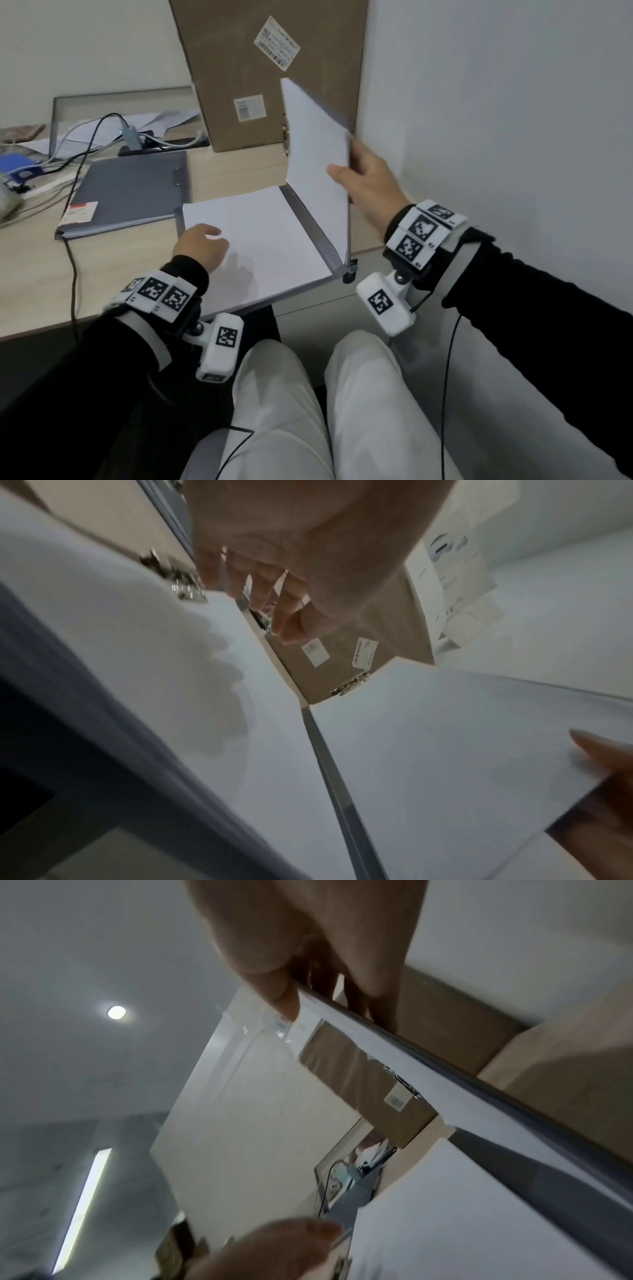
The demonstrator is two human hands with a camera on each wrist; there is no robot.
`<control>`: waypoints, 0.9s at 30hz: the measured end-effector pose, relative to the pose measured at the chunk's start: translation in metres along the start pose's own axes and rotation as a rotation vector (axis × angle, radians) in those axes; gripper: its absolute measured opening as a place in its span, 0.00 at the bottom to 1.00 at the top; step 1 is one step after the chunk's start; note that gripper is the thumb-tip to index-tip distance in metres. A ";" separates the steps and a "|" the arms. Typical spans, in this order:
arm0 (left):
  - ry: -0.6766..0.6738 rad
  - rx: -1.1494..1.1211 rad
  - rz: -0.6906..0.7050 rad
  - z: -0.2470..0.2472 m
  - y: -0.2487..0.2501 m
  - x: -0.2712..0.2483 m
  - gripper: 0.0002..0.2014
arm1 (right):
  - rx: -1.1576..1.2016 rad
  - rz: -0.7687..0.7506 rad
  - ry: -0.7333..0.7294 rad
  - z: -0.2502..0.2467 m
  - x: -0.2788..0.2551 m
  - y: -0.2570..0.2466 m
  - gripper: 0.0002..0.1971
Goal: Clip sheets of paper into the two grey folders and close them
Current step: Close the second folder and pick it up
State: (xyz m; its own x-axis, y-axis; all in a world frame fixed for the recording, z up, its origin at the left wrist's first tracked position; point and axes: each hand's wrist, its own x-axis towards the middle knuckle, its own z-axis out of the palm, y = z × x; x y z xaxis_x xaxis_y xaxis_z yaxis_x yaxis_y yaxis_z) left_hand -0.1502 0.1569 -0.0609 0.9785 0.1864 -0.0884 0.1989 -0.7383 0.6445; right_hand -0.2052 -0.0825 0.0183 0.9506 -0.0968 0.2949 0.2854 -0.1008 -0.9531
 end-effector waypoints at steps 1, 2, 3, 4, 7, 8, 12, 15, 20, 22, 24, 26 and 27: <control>0.021 -0.020 -0.029 -0.007 -0.007 0.005 0.20 | -0.036 -0.043 -0.070 0.011 -0.002 0.001 0.30; 0.024 -0.048 -0.048 -0.014 -0.014 0.007 0.18 | -0.085 -0.079 -0.150 0.022 -0.005 0.002 0.30; 0.014 -0.086 -0.077 -0.019 -0.021 0.009 0.13 | -0.154 -0.104 -0.225 0.032 -0.008 0.004 0.30; -0.004 -0.121 -0.111 -0.023 -0.027 0.009 0.09 | -0.232 -0.126 -0.292 0.042 -0.011 0.007 0.29; -0.059 -0.291 -0.192 -0.026 -0.041 0.006 0.16 | -0.470 -0.152 -0.482 0.067 -0.020 0.023 0.26; -0.061 -0.383 -0.210 -0.026 -0.042 0.005 0.16 | -0.540 -0.153 -0.541 0.073 -0.024 0.030 0.25; -0.060 -0.881 -0.342 -0.028 -0.037 0.001 0.07 | -0.754 -0.173 -0.716 0.090 -0.035 0.058 0.26; -0.121 -0.992 -0.408 -0.035 -0.032 0.002 0.08 | -0.913 -0.204 -0.812 0.092 -0.039 0.079 0.27; -0.224 -0.930 -0.448 -0.034 -0.034 0.010 0.06 | -0.996 -0.183 -0.856 0.083 -0.043 0.096 0.30; -0.285 -0.838 -0.418 -0.028 -0.034 0.010 0.06 | -0.961 -0.192 -0.829 0.081 -0.044 0.096 0.32; -0.324 -0.776 -0.347 -0.020 -0.032 0.010 0.05 | -0.944 -0.189 -0.825 0.080 -0.045 0.093 0.36; -0.313 -0.733 -0.276 -0.016 -0.026 0.009 0.11 | -0.995 -0.203 -0.816 0.077 -0.046 0.091 0.41; -0.302 -0.727 -0.246 -0.016 -0.023 0.008 0.12 | -1.050 -0.213 -0.789 0.075 -0.046 0.091 0.43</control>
State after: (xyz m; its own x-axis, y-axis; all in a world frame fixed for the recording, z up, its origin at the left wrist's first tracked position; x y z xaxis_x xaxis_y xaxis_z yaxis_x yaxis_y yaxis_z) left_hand -0.1480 0.1852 -0.0645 0.9050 0.0288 -0.4245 0.4254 -0.0758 0.9018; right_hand -0.2138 -0.0132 -0.0867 0.8168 0.5762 -0.0271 0.5464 -0.7880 -0.2838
